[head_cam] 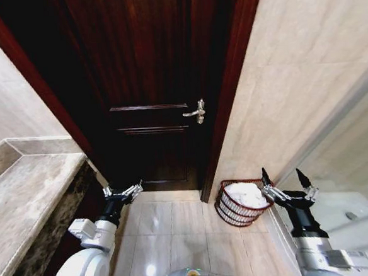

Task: Discard the used towel into the hamper.

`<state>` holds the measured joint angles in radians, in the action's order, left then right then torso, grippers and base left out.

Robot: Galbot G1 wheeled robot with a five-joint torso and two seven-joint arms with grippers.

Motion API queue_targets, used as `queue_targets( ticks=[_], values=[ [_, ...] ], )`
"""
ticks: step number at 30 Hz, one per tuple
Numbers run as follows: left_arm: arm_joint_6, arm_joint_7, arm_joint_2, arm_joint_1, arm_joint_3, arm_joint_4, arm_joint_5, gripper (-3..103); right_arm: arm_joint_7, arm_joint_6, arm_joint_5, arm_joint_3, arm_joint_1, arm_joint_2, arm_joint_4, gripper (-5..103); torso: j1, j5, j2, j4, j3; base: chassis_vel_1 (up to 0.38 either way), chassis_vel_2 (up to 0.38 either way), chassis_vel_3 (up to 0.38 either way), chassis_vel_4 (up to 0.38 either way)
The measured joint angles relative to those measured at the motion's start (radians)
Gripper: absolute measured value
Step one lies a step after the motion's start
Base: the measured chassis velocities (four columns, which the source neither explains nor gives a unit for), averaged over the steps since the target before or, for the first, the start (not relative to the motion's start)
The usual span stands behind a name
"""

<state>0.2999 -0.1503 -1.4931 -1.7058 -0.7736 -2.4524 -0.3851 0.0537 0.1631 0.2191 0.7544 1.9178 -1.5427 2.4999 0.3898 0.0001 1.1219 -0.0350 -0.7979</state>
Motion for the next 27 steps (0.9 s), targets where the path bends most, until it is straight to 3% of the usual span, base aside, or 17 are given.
queue_targets(
  ticks=[27],
  values=[
    [0.000,0.000,0.000,0.000,0.000,0.000,0.000,100,0.000,0.000,0.000,0.000,0.000,0.000,0.000,100,0.001,-0.0005,0.000,0.0001,0.000,0.238,-0.234,-0.230,0.230]
  ],
)
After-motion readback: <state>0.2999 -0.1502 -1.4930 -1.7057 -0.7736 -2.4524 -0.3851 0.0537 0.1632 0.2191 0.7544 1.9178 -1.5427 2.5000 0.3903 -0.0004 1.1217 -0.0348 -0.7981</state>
